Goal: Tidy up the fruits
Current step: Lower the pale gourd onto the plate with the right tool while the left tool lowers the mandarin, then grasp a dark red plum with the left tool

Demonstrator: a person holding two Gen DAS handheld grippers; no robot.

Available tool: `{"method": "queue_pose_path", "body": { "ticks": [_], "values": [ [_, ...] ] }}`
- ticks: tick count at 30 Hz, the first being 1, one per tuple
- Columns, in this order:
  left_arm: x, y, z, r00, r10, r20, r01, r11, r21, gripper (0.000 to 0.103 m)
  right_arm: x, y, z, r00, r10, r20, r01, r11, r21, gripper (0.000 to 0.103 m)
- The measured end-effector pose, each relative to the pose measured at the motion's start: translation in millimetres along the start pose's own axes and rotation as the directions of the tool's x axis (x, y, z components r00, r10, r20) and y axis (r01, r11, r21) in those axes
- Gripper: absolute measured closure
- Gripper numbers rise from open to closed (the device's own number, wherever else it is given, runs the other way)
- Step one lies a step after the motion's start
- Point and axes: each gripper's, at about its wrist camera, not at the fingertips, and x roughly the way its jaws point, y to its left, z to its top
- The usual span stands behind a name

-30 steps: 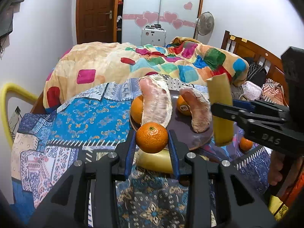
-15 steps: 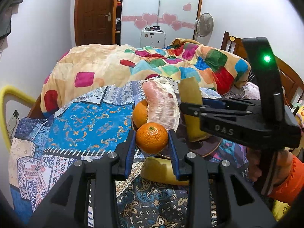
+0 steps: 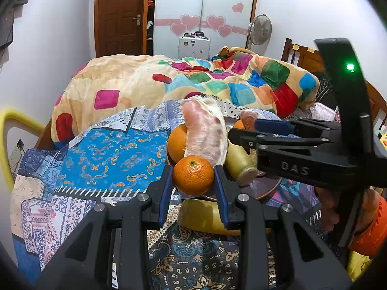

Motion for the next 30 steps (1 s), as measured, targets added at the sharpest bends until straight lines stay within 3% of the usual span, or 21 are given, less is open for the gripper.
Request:
{"method": "queue_pose_path", "body": {
  "ticks": [14, 22, 30],
  "values": [
    [-2, -22, 4, 1.0, -0.005, -0.013, 0.005, 1.0, 0.02, 0.07, -42, -9, -12, 0.998, -0.005, 0.063, 0.006, 1.0, -0.024, 0.051],
    [25, -45, 9, 0.998, -0.009, -0.069, 0.013, 0.998, 0.055, 0.07, -58, -33, -25, 0.995, -0.061, 0.077, 0.064, 0.997, -0.035, 0.051],
    [50, -49, 3, 0.993, 0.036, -0.113, -0.029, 0.997, 0.066, 0.07, -56, -53, -36, 0.996, -0.062, 0.064, 0.063, 0.998, -0.007, 0.051]
  ]
}}
